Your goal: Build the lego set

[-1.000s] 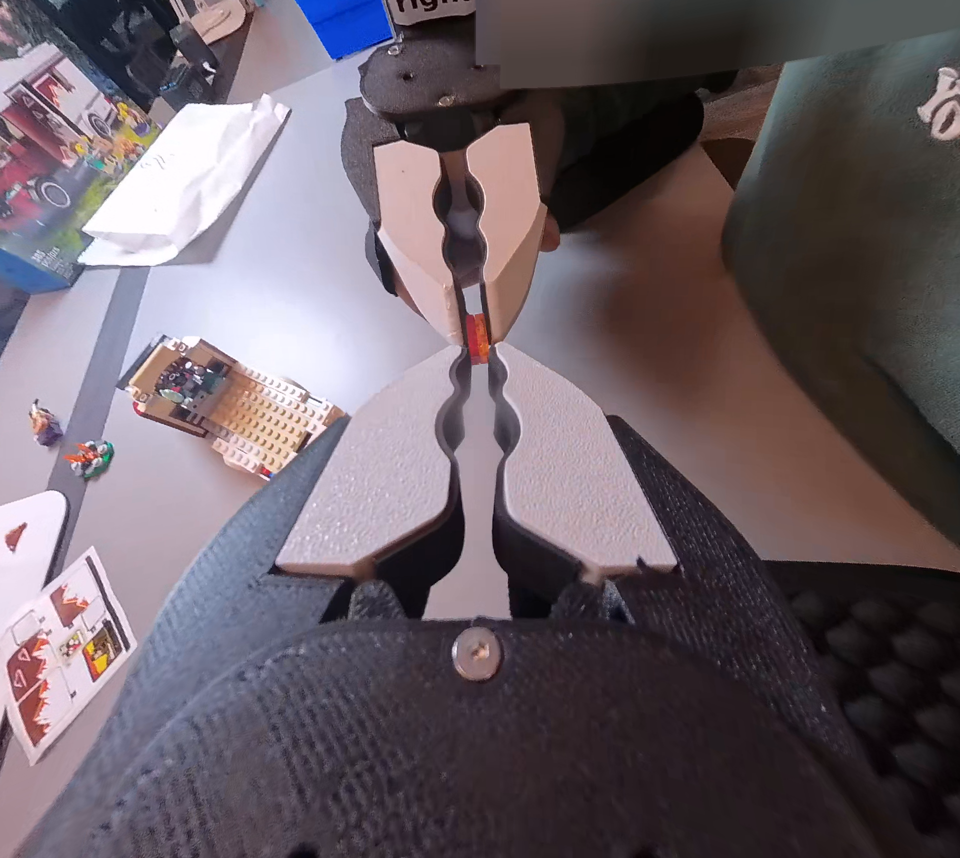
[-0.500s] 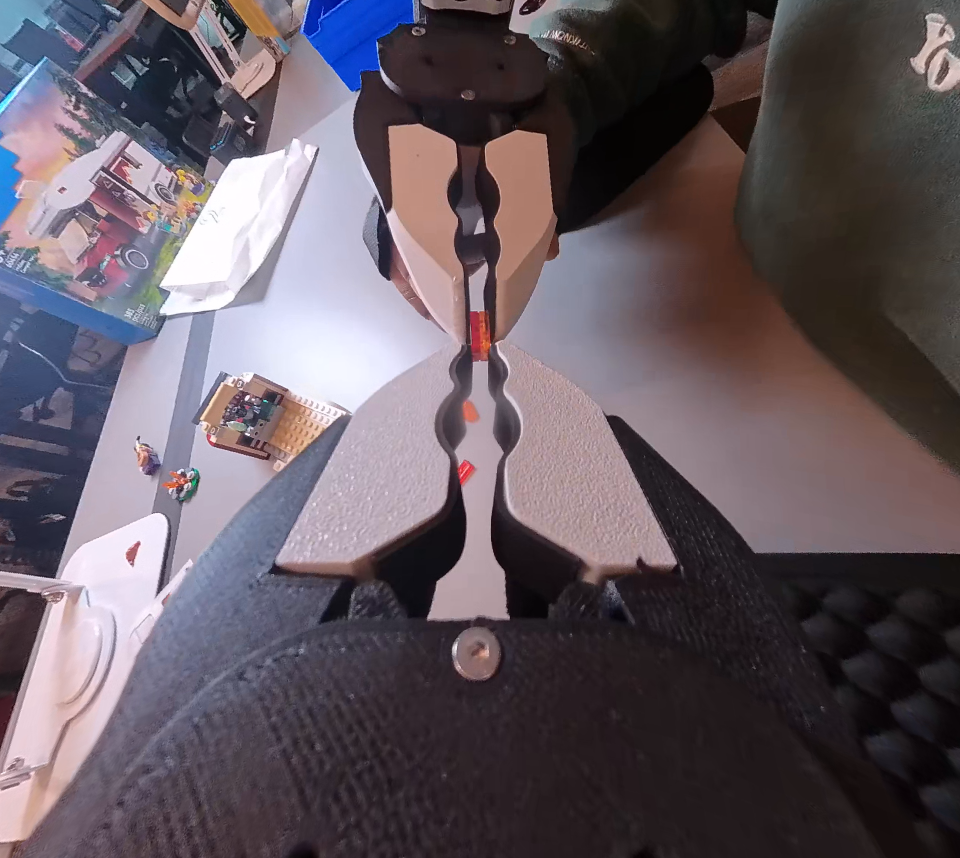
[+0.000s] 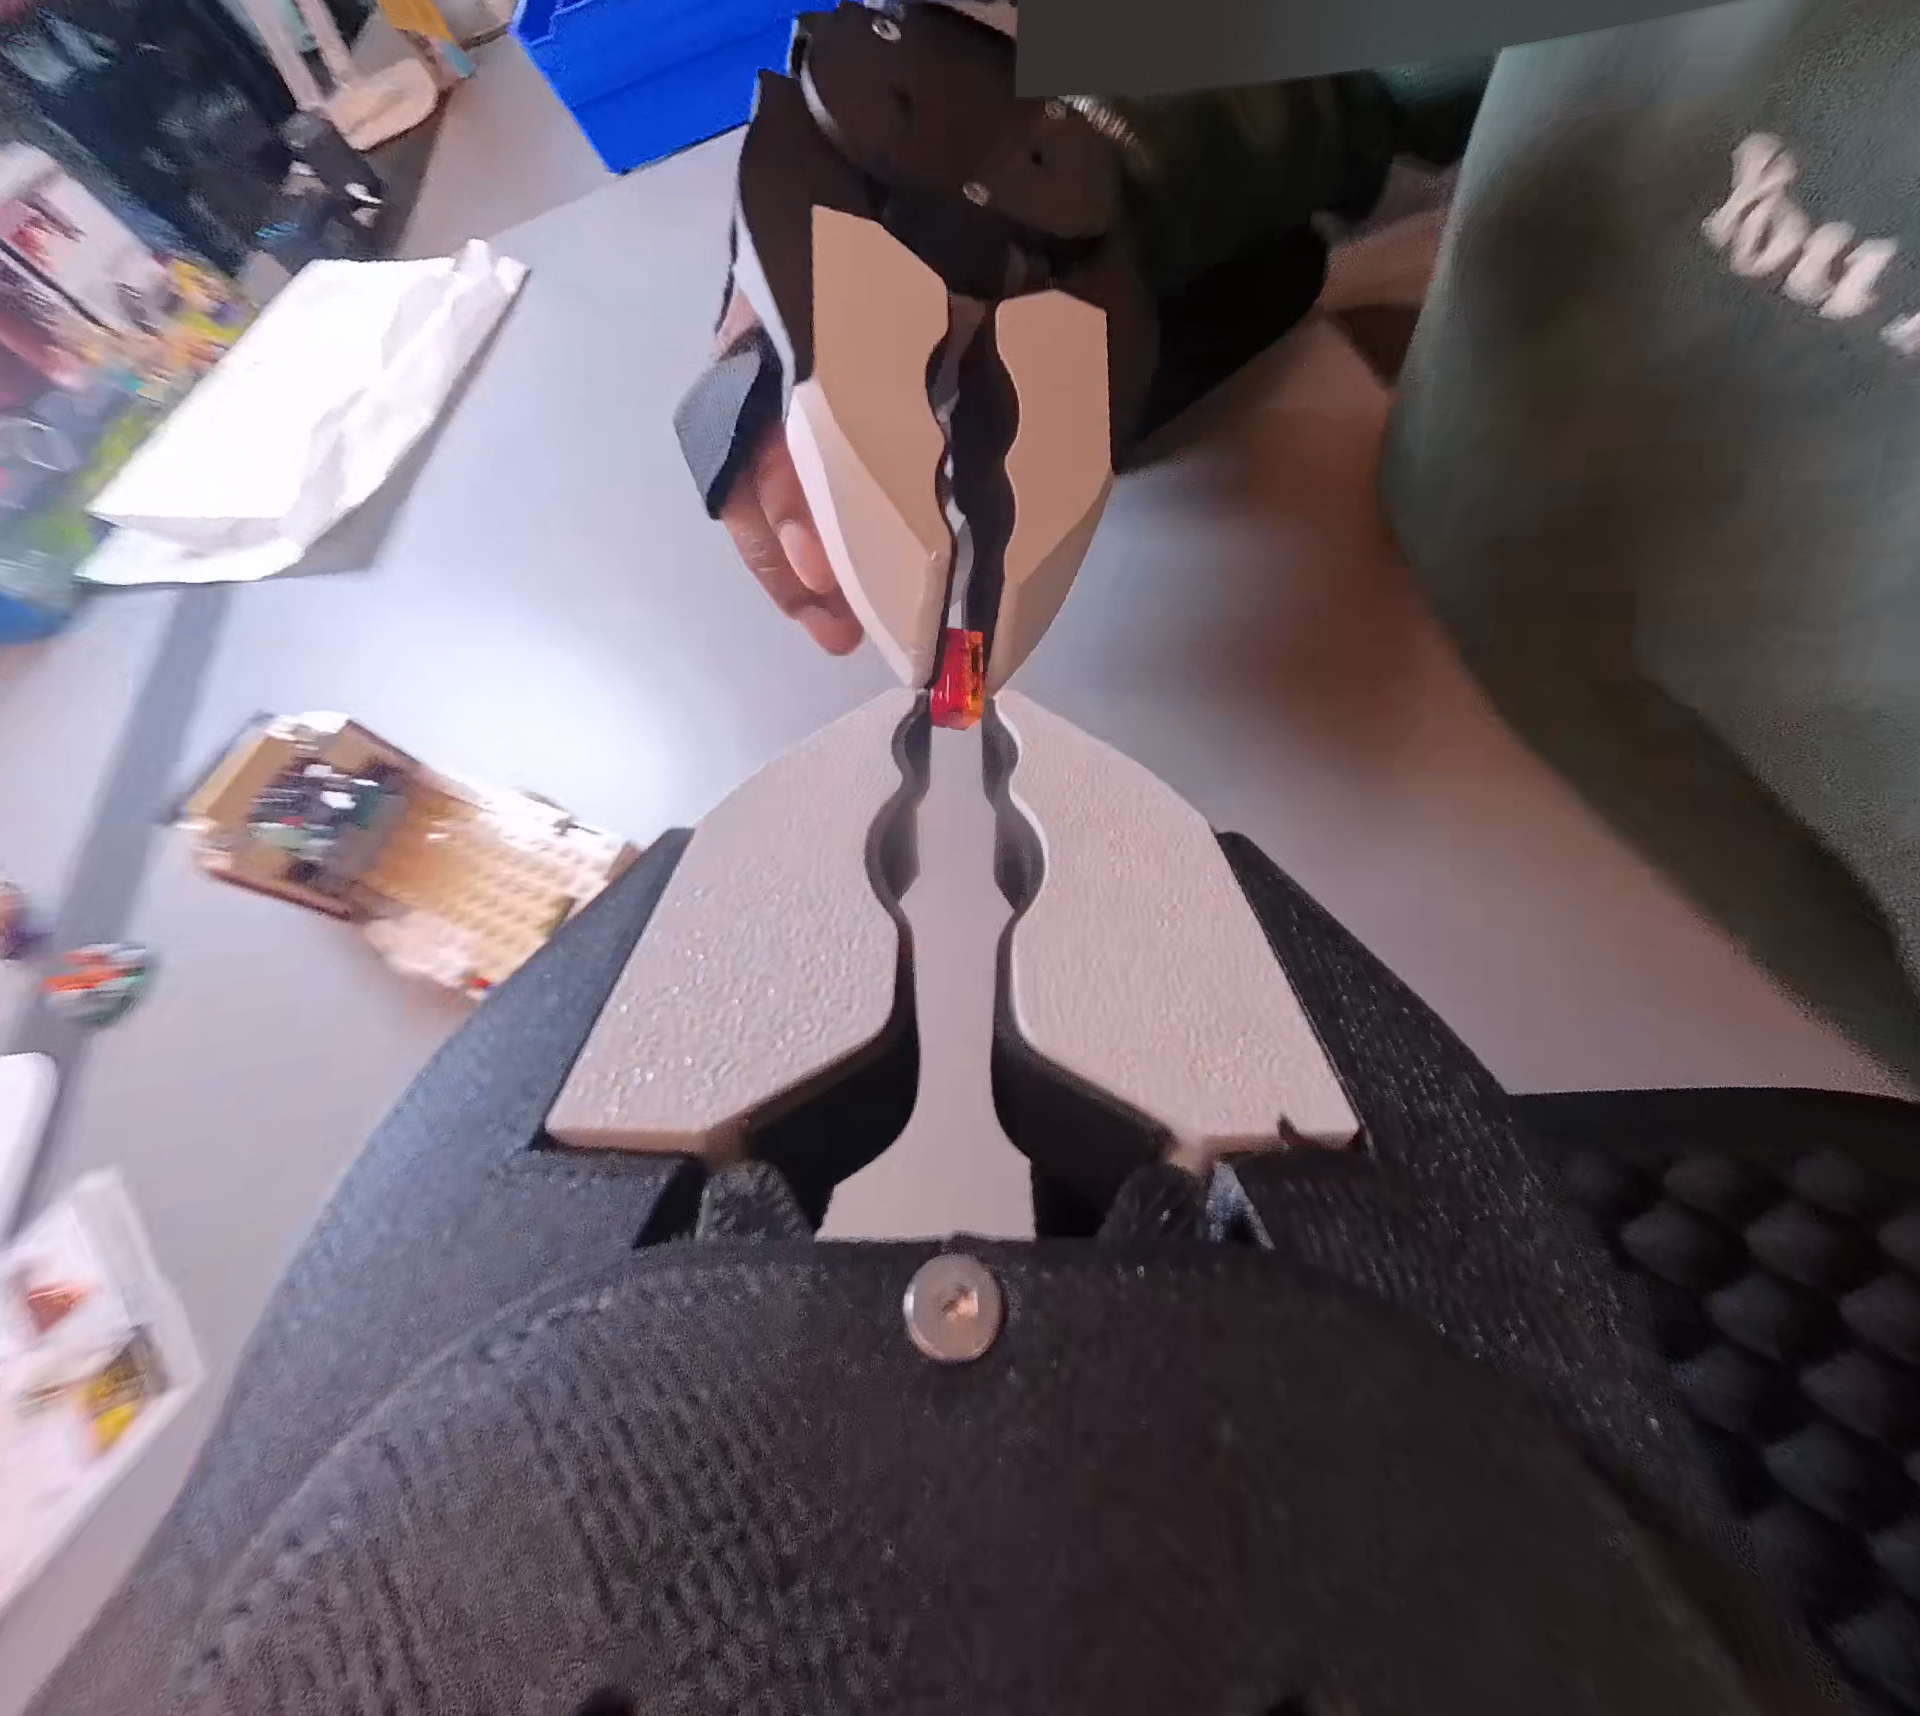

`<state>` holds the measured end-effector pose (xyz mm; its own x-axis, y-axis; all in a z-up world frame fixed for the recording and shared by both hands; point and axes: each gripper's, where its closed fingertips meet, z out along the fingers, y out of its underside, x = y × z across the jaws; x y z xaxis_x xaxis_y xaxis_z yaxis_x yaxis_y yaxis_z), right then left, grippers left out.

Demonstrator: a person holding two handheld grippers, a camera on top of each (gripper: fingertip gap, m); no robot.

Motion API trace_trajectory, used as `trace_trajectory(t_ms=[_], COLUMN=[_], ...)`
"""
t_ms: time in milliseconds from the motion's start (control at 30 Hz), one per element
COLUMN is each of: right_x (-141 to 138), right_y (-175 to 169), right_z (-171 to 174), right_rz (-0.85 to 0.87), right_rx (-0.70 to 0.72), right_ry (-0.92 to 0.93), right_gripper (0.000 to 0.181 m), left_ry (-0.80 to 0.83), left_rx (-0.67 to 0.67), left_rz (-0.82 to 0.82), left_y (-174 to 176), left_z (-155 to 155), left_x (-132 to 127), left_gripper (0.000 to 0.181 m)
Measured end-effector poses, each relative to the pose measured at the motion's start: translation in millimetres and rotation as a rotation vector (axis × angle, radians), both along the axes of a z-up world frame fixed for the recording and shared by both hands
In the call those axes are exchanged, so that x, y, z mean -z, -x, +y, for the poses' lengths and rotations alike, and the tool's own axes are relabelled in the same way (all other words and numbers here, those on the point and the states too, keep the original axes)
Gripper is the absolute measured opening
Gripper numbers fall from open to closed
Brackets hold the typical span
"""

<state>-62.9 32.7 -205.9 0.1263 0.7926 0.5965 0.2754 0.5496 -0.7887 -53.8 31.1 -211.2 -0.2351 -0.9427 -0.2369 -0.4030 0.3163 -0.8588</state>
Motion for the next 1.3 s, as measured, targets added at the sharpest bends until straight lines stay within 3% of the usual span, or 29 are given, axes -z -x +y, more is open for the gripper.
trace_trajectory(t_ms=[100,300,467,567,767,867,1033,1167,1300], right_x=[5.4,11.3,16.7,25.6,69.0,91.7,112.2,118.9,122.9], right_y=[0.6,2.3,2.0,-0.5,-42.7,-62.5,-67.4,-64.7,-60.1], right_z=[-0.8,-1.7,-0.1,9.9,47.2,56.1,57.3,59.3,61.1], right_rz=[-0.048,-0.11,-0.145,-0.192,-0.399,-0.482,-0.548,-0.597,-0.645], right_rx=[0.01,0.038,0.047,0.081,0.164,0.202,0.211,0.209,0.196], right_ry=[-0.087,-0.268,-0.316,-0.248,0.279,0.433,0.547,0.58,0.603], right_gripper=[0.007,0.007,0.007,0.015,0.029,0.029,0.028,0.025,0.023], left_ry=[0.249,0.537,0.479,0.391,0.196,0.149,0.138,0.208,0.253], left_rx=[0.039,0.116,0.117,0.105,-0.032,-0.071,-0.07,-0.058,-0.071], left_rz=[-0.027,-0.046,-0.016,0.015,0.297,0.386,0.409,0.393,0.34], left_y=[2.4,2.5,1.9,6.2,23.7,29.4,33.0,32.9,26.9], left_z=[1.3,-2.9,-4.5,1.9,35.6,45.9,45.9,44.0,52.6], left_x=[2.9,5.9,14.5,23.7,100.1,121.0,120.7,114.4,104.1], left_gripper=[0.026,0.015,0.009,0.009,0.009,0.01,0.009,0.025,0.022])
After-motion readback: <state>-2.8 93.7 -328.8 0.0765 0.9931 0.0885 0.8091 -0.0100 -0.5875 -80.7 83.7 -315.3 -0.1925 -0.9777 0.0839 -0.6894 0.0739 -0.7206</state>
